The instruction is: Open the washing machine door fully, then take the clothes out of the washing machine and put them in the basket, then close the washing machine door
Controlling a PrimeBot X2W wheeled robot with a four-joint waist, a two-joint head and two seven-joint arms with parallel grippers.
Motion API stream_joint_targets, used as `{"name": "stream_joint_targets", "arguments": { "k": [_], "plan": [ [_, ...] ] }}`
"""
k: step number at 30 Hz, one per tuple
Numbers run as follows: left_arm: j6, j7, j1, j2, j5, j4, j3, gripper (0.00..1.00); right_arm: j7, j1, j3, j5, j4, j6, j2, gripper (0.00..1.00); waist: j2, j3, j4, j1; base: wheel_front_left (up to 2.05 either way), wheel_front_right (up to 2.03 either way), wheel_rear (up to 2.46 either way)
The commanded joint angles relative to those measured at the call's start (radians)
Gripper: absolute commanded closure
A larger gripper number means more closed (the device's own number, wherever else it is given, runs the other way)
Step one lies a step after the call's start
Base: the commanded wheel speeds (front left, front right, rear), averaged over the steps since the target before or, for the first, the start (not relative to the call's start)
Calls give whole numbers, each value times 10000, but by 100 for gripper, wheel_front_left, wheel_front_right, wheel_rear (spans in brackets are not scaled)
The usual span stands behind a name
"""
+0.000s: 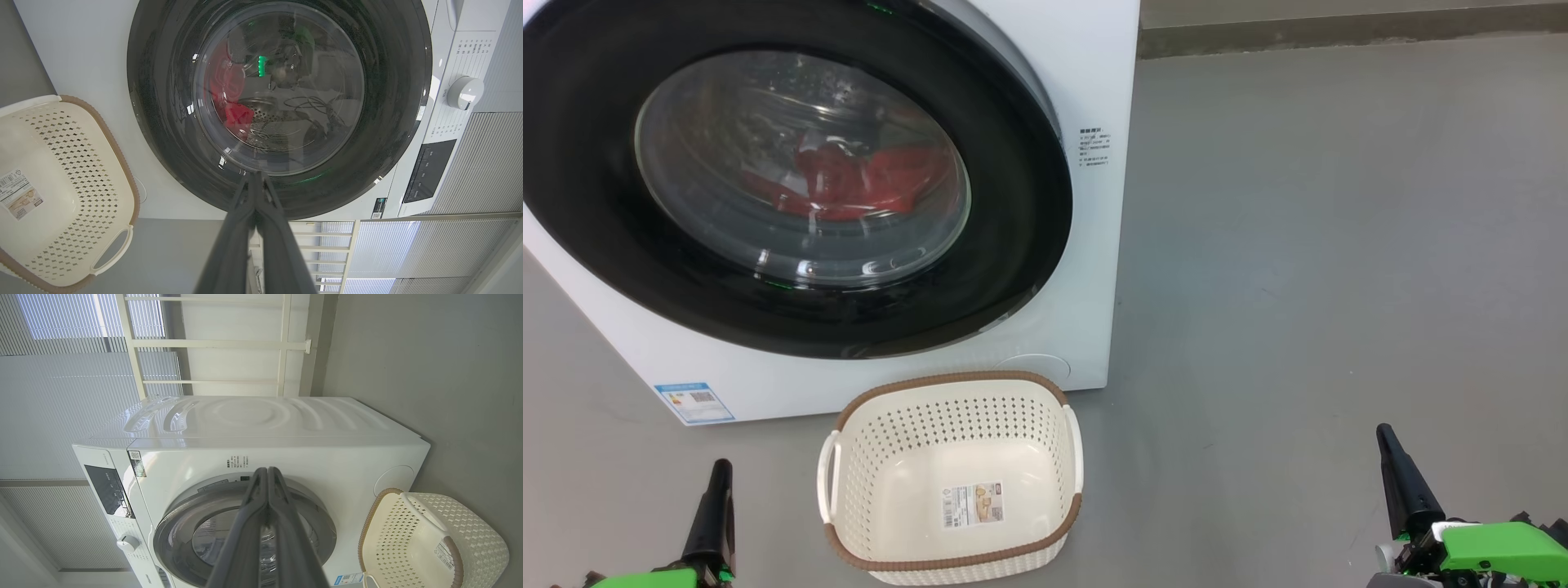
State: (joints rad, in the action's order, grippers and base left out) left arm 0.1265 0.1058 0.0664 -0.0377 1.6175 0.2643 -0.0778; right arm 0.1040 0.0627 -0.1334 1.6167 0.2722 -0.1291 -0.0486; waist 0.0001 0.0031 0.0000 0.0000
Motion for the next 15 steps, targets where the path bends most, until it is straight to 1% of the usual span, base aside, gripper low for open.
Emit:
{"name": "stream_joint_targets", "arguments": {
  "k": [1,4,5,6,7,11,15],
  "plan": [
    [42,63,415,-143,-77,-193,-346,100,73,450,219,-62,-276,-16,-40,100,-1,0,0,0,0,0,0],
    [42,64,415,-142,-78,-193,-347,100,74,450,218,-64,-276,-16,-39,100,-1,0,0,0,0,0,0],
    [0,-1,1,2,-1,-1,-3,100,0,0,-5,-29,-1,0,2,100,-1,0,0,0,0,0,0],
    [0,-5,-15,15,-1,42,9,100,-4,-16,-4,-28,50,0,8,100,-1,0,0,0,0,0,0],
    [0,-7,-59,55,-3,134,17,0,-5,-61,-1,-28,158,0,27,0,-1,0,0,0,0,0,0],
    [1,-73,-228,145,-51,249,58,0,-60,-188,44,-48,328,0,73,0,-1,10,3,2,0,0,0],
    [2,-194,-264,109,-161,142,108,0,-183,-209,141,-171,274,-1,48,0,-1,-15,15,22,0,0,0]
  ]
}}
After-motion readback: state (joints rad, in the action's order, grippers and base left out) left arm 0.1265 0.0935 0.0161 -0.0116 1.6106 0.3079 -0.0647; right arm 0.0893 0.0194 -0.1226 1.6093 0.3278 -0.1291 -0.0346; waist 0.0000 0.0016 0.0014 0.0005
